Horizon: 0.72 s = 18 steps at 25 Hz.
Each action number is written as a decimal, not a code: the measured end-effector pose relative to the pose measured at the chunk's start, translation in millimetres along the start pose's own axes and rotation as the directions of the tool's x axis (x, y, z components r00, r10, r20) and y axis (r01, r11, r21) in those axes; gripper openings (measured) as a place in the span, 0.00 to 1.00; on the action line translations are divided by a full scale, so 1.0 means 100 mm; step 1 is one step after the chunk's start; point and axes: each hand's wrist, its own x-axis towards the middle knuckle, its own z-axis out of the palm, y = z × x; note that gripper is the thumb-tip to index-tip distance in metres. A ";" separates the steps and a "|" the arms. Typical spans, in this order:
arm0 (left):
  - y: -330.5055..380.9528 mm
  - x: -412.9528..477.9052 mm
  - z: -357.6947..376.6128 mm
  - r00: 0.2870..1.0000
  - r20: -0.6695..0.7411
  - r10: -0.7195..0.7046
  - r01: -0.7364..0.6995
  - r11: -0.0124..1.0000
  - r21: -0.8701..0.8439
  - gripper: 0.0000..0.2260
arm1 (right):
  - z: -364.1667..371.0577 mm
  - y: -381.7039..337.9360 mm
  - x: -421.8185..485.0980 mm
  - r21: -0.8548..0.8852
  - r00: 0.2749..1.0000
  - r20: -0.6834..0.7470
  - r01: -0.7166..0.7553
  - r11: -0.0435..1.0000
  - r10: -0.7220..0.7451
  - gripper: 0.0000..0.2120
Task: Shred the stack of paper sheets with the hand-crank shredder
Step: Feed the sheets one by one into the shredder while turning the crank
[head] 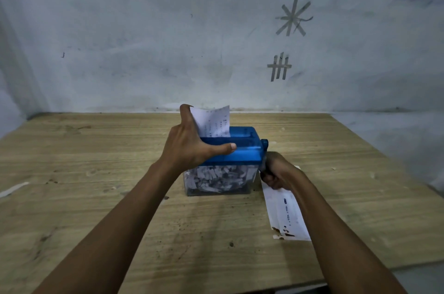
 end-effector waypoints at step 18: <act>-0.11 0.09 -0.01 0.987 0.157 0.032 -0.026 0.999 -0.040 0.40 | -0.22 -0.97 0.29 -0.083 0.904 -0.358 0.220 0.972 -0.235 0.13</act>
